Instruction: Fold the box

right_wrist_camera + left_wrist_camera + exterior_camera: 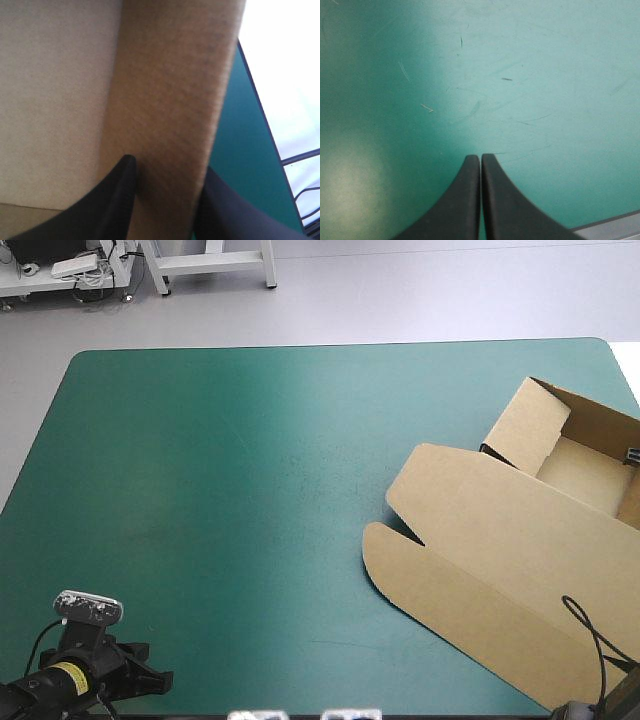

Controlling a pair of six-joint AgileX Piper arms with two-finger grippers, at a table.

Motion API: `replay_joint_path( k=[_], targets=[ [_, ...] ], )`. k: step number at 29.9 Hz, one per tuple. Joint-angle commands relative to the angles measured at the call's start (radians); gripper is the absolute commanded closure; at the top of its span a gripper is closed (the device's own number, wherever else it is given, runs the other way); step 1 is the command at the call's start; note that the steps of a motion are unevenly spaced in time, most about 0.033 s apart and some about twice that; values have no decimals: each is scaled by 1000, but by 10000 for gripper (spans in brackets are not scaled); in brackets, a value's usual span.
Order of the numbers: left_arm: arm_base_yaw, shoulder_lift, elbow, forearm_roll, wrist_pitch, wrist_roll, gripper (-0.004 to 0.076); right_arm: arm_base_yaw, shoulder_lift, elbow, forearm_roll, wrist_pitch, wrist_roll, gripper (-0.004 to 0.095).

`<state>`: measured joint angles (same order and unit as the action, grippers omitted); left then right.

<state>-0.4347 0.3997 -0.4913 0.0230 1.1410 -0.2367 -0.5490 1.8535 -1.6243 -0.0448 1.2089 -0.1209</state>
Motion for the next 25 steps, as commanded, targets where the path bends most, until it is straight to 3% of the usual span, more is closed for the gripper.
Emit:
replay_joint_path(
  k=[1, 9, 17, 20, 23, 25],
  targets=[
    [-3, 10, -23, -5, -40, -6, 733, -2, -50, -35, -1, 7, -26, 469],
    [-3, 10, -23, 1, -36, -6, 733, -2, -115, -51, 11, 26, -90, 470],
    [-3, 10, -23, 1, -35, -4, 733, -2, -298, -95, 136, 39, -71, 536],
    [-3, 8, -21, 1, -40, -4, 733, -2, -389, -78, 245, 39, 17, 608],
    [-3, -3, -16, 8, -56, -4, 733, 20, -502, -2, 394, 39, -88, 744],
    [-3, -15, -10, 19, -73, 3, 733, 56, -586, 53, 418, 39, -123, 824]
  ],
)
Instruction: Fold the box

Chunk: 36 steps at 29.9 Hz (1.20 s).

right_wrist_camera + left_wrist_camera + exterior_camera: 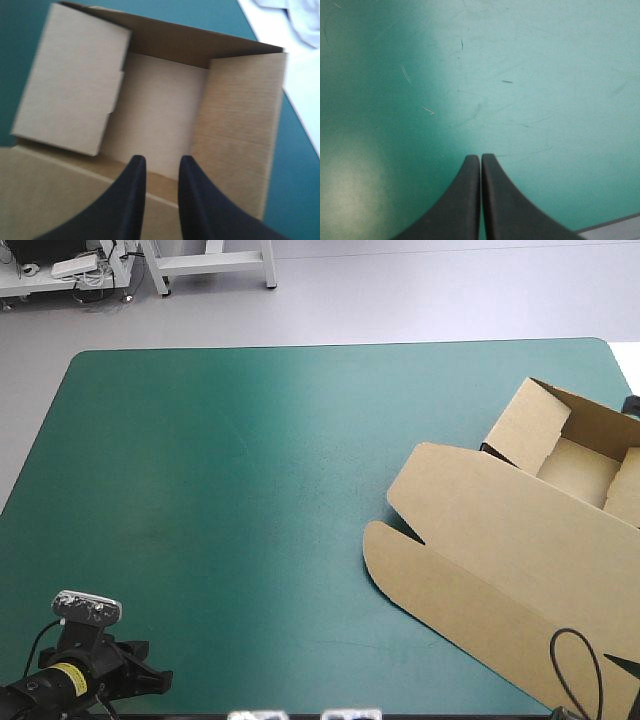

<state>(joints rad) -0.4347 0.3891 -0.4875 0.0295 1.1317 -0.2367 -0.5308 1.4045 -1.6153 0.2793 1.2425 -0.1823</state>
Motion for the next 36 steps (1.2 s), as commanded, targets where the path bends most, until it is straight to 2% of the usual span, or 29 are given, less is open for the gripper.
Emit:
replay_joint_path(
  k=[1, 3, 9, 16, 21, 27, 36],
  targets=[
    [-3, -13, -6, 20, -80, 16, 733, 68, -184, 91, 90, 6, -73, 881],
    [-3, -30, -2, 27, -80, 20, 733, 110, -277, 160, 88, 3, -88, 925],
    [-3, -116, -2, 25, -82, 51, 733, 253, -588, 446, 88, -114, -122, 925],
    [-3, -195, -2, 41, -91, 132, 733, 268, -849, 756, 88, -161, -128, 925],
    [-3, -197, -2, 44, -91, 146, 733, 268, -960, 950, 88, -172, -128, 925],
    [-3, -197, -2, 37, -91, 146, 733, 268, -1075, 1092, 88, -246, -131, 925],
    [-3, -197, -2, 37, -91, 146, 733, 268, -1100, 1097, 92, -222, -135, 926]
  ],
)
